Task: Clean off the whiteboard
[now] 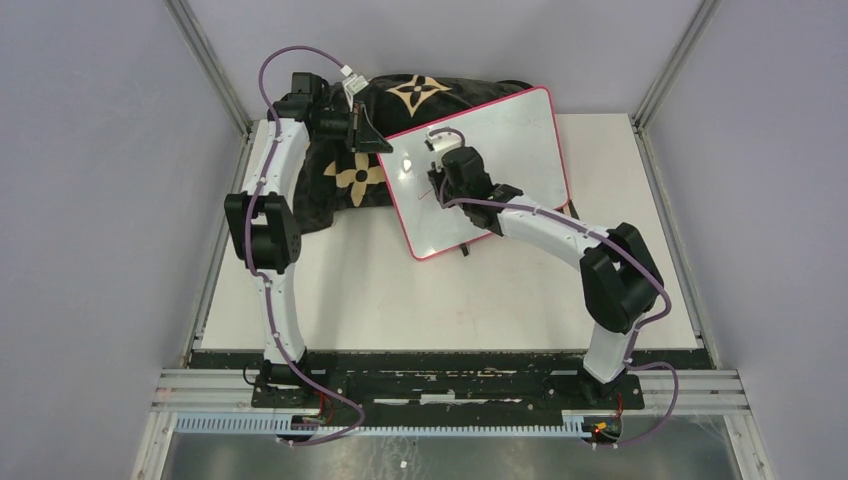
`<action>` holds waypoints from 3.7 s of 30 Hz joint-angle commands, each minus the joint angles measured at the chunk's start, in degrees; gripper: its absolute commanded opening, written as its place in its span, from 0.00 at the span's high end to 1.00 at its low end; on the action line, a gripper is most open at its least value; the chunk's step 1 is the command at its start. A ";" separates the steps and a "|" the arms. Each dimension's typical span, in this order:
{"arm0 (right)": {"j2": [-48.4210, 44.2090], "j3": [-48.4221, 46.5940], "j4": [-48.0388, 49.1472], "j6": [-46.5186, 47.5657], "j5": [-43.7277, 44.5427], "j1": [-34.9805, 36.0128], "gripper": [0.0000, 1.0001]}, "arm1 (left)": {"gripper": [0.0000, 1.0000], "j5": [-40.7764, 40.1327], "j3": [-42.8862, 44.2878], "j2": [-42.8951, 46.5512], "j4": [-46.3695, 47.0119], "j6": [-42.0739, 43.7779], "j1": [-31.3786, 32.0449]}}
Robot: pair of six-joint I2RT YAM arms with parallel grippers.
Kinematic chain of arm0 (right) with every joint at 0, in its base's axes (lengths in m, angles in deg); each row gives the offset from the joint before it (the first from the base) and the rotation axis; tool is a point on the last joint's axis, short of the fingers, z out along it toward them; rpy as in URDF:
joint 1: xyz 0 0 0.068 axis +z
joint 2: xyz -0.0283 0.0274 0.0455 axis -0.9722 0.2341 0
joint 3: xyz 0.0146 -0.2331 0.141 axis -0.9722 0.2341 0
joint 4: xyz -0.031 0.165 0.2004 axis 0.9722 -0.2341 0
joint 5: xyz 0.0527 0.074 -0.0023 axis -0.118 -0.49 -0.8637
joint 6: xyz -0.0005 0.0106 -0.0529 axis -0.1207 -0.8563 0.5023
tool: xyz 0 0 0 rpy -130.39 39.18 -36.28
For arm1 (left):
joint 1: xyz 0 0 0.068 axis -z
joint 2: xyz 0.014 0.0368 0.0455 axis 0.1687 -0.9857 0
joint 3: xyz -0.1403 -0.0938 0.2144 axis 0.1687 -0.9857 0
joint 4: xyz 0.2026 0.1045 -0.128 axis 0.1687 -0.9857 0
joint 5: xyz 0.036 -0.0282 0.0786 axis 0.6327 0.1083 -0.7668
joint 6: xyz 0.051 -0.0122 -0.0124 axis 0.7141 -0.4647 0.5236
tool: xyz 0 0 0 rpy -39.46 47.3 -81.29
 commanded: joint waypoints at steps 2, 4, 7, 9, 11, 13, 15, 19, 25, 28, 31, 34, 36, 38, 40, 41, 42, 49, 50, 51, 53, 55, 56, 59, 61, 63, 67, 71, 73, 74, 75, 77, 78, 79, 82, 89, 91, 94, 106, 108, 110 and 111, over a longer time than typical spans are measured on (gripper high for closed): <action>-2.69 1.73 1.33 -0.18 4.41 -11.26 0.99 | 0.97 0.98 1.64 0.90 0.04 2.72 1.59; -2.86 2.13 1.39 -0.05 4.35 -13.42 0.99 | 0.97 0.93 1.59 0.81 -0.03 2.72 1.61; -3.24 2.54 1.36 0.14 4.11 -15.36 0.99 | 0.97 0.93 1.50 0.82 -0.03 2.81 1.63; -3.58 2.93 1.61 0.12 4.00 -15.52 0.99 | 0.97 0.89 1.43 0.86 -0.03 2.81 1.63; -4.03 3.21 1.86 -0.23 2.27 -15.58 0.99 | 0.97 0.95 1.40 0.91 0.03 2.81 1.58; -4.54 3.55 2.50 -1.25 -0.61 -14.91 0.99 | 0.97 0.95 1.41 0.91 -0.02 2.73 1.59; -5.05 3.73 3.02 -0.87 -0.55 -12.69 0.99 | 0.97 0.93 1.37 0.90 -0.04 2.72 1.71; -5.62 3.39 3.18 -0.52 0.05 -7.35 0.99 | 0.97 0.85 1.44 0.94 -0.04 2.57 1.81; -3.45 2.40 4.00 -0.96 -0.73 -1.63 0.99 | 0.97 0.89 1.59 1.07 -0.02 2.37 2.06; -1.69 1.51 3.71 -0.79 0.48 -1.32 0.99 | 0.97 0.80 1.50 1.24 -0.08 2.32 2.03; -1.05 1.24 2.59 0.18 3.35 -1.95 0.99 | 0.97 0.56 1.77 1.25 -0.96 3.07 2.06; -1.48 2.02 2.07 -0.47 3.67 -4.82 0.99 | 0.97 0.39 1.94 1.23 -1.54 3.63 2.03; -2.25 3.31 2.23 -1.12 3.52 -7.97 0.99 | 0.97 0.36 1.88 1.25 -1.70 3.85 2.03; -3.25 4.55 2.27 -1.63 3.57 -10.58 0.99 | 0.97 0.40 1.88 1.25 -1.74 3.92 2.04; -4.40 5.70 1.99 -1.80 3.76 -12.78 0.99 | 0.97 0.32 1.90 1.25 -1.77 4.03 2.02; -4.90 6.19 1.97 -1.78 3.78 -13.67 0.99 | 0.97 0.35 1.90 1.25 -1.79 4.10 2.00; -5.43 6.62 2.00 -1.73 3.91 -14.56 0.99 | 0.97 0.40 1.92 1.25 -1.75 4.12 2.04; -6.88 7.63 2.24 -2.78 -0.53 -15.76 0.99 | 0.97 0.73 1.68 0.92 -1.78 4.21 2.07; -6.77 7.65 2.61 -3.23 -1.61 -15.18 0.99 | 0.97 0.83 1.69 0.90 -1.87 4.21 2.01; -6.69 7.35 2.95 -3.28 -1.87 -14.22 0.99 | 0.97 0.84 1.63 0.94 -1.88 4.21 2.09; -6.01 6.29 2.88 -2.39 -1.41 -11.39 0.99 | 0.97 0.82 1.58 0.90 -1.84 4.12 2.16; -5.08 4.76 2.58 -2.09 -0.59 -8.30 0.99 | 0.97 0.76 1.56 0.90 -1.83 4.06 2.16; -4.71 4.19 2.66 -2.18 -0.74 -6.84 0.99 | 0.97 0.77 1.53 0.99 -1.81 4.12 2.13; -3.00 2.41 3.49 -2.05 -0.86 -2.25 0.99 | 0.97 0.65 1.71 0.99 -1.84 3.96 2.21; -1.53 0.70 3.57 -1.93 -1.61 -0.44 0.99 | 0.97 0.58 1.79 0.99 -1.83 3.86 2.23; -0.04 -1.29 2.94 -1.54 -1.89 0.84 0.99 | 0.97 0.66 1.63 1.05 -1.82 3.86 2.33; 2.08 -4.19 1.97 -0.28 0.20 1.07 0.99 | 0.97 0.58 1.48 1.23 -1.88 3.77 2.32; 2.58 -6.72 0.72 2.77 3.25 0.88 0.99 | 0.97 0.40 1.35 1.43 -1.75 3.93 2.39; 2.31 -7.53 -0.24 3.67 5.28 -0.22 0.99 | 0.97 0.39 1.47 1.51 -1.75 3.95 2.39; 1.94 -7.70 -0.56 3.66 5.55 -1.24 0.99 | 0.97 0.40 1.44 1.47 -1.77 3.93 2.37; 1.55 -7.68 -0.87 3.40 5.59 -2.30 0.99 | 0.97 0.42 1.56 1.43 -1.75 3.87 2.41; 0.39 -7.22 -1.19 2.81 5.40 -4.93 0.99 | 0.97 0.44 1.50 1.51 -1.77 3.85 2.36; -0.17 -6.75 -1.18 2.69 5.39 -6.25 0.99 | 0.97 0.41 1.50 1.58 -1.79 3.91 2.35; -0.73 -6.36 -1.19 2.38 5.42 -7.65 0.99 | 0.97 0.41 1.46 1.60 -1.79 3.94 2.38; -1.68 -4.96 -1.13 1.56 4.71 -11.96 0.99 | 0.97 0.49 1.51 1.60 -1.88 4.03 2.35; -3.67 -1.45 -0.64 0.88 2.63 -15.89 0.99 | 0.97 0.59 1.16 1.52 -2.83 5.08 2.39; -4.68 0.63 -0.03 -0.39 0.73 -15.66 0.99 | 0.97 0.66 1.05 1.58 -2.85 5.05 2.41; -6.60 5.26 2.42 -1.49 -0.47 -14.54 0.99 | 0.97 0.54 1.08 1.69 -2.85 5.11 2.38; -3.54 8.52 7.11 -1.07 -0.83 -1.30 0.99 | 0.97 0.67 1.65 1.08 -2.84 5.00 2.43; -2.25 7.55 7.32 -1.06 -0.75 0.91 0.99 | 0.97 0.64 1.65 1.15 -2.84 5.01 2.37; -1.24 7.13 7.61 -1.14 -0.33 2.47 0.99 | 0.97 0.58 1.63 1.16 -2.79 5.01 2.34; -0.72 6.91 7.76 -1.13 -0.06 2.88 0.99 | 0.97 0.54 1.61 1.16 -2.84 5.01 2.38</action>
